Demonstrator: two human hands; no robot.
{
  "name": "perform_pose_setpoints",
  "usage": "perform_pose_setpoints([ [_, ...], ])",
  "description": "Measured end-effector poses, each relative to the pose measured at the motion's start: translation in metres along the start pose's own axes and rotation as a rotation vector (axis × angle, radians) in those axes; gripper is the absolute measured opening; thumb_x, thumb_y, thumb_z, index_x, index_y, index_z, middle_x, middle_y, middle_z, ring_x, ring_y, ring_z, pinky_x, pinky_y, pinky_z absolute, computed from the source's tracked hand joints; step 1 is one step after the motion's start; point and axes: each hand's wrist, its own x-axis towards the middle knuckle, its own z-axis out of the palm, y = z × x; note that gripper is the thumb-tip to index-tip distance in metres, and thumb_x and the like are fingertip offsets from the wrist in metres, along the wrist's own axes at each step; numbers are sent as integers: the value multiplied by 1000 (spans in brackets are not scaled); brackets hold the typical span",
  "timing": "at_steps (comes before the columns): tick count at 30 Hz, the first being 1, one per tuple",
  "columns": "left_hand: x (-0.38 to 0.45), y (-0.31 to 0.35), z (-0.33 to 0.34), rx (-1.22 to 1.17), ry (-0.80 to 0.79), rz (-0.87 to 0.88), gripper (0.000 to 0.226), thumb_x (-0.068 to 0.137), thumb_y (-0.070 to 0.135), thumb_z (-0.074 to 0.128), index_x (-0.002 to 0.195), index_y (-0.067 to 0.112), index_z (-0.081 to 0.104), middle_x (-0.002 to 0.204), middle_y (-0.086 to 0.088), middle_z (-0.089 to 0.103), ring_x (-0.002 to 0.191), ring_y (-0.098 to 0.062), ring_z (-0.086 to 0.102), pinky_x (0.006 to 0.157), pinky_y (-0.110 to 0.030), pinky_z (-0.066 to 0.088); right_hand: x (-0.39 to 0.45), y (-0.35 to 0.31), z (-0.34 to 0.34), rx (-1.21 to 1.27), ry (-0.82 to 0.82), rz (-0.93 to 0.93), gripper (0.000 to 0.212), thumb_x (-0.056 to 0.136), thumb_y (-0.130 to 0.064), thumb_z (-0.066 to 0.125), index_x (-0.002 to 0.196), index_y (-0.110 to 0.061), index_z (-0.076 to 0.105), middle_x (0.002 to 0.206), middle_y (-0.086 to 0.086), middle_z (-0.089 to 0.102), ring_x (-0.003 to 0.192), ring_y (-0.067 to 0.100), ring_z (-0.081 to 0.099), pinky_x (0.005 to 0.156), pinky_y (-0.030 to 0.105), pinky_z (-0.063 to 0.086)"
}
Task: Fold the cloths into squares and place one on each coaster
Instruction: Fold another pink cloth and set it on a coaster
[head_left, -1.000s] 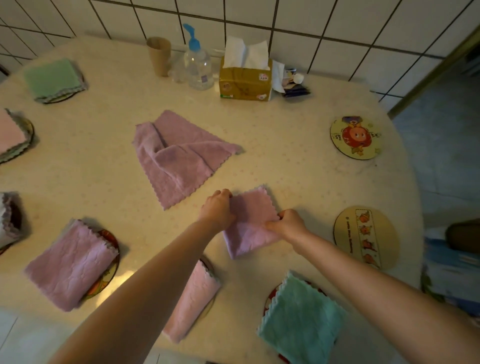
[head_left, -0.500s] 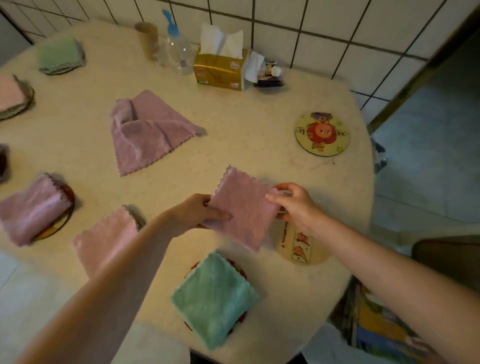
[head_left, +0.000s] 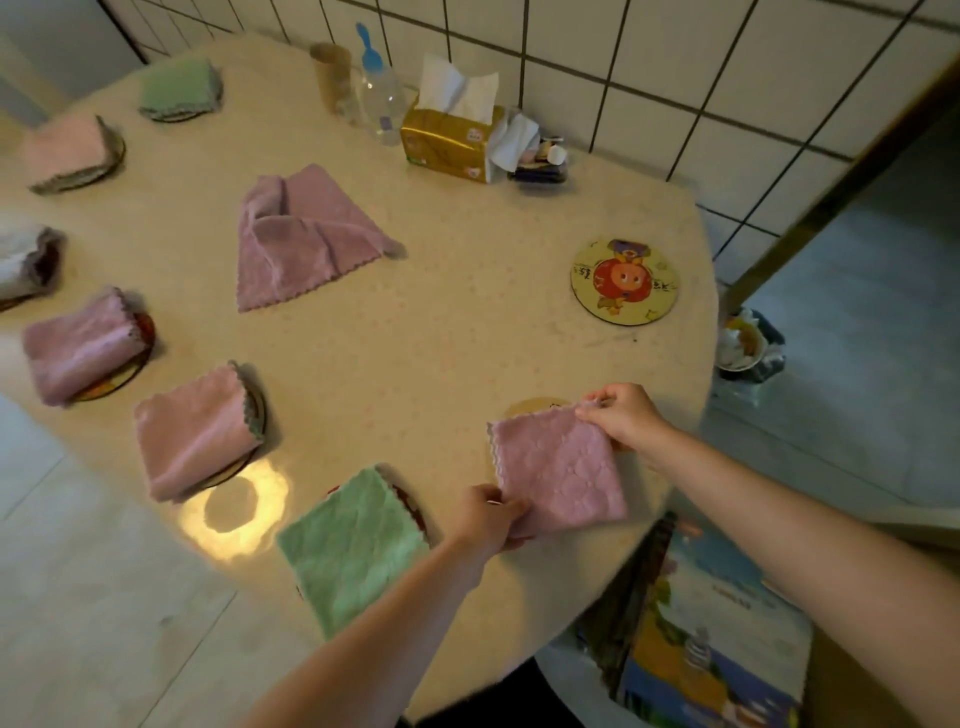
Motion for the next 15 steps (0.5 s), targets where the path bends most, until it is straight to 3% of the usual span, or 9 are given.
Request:
perform_pose_setpoints([
  [8,2,3,7,17,-17,103,18,91,6,61,75,10,55,69,-5,55,48,-9,58,50,-23,54,7,2,-3,-110,13,-195,15,81,-20,71,90,-11,63,88,4,66,84,19,60,74,30,47],
  [11,7,-3,6,255,116,202,24,87,11,64,70,15,48,65,-2,50,55,-13,50,49,-26,44,5,5,-1,-203,33,-246,14,83,-19,70,92,-12,62,89,1,65,84,16,59,71,25,45],
  [13,3,-7,3,464,220,282,17,82,21,65,84,19,49,76,2,56,65,-15,53,56,-30,43,3,8,1,-284,66,-309,15,83,-19,70,93,-13,61,92,1,62,83,15,57,69,23,41],
  [15,-1,-10,0,651,275,404,36,80,25,64,110,23,43,102,4,54,85,-20,57,63,-33,45,4,11,0,-367,94,-359,18,83,-22,70,95,-16,58,96,0,56,84,15,55,70,23,41],
])
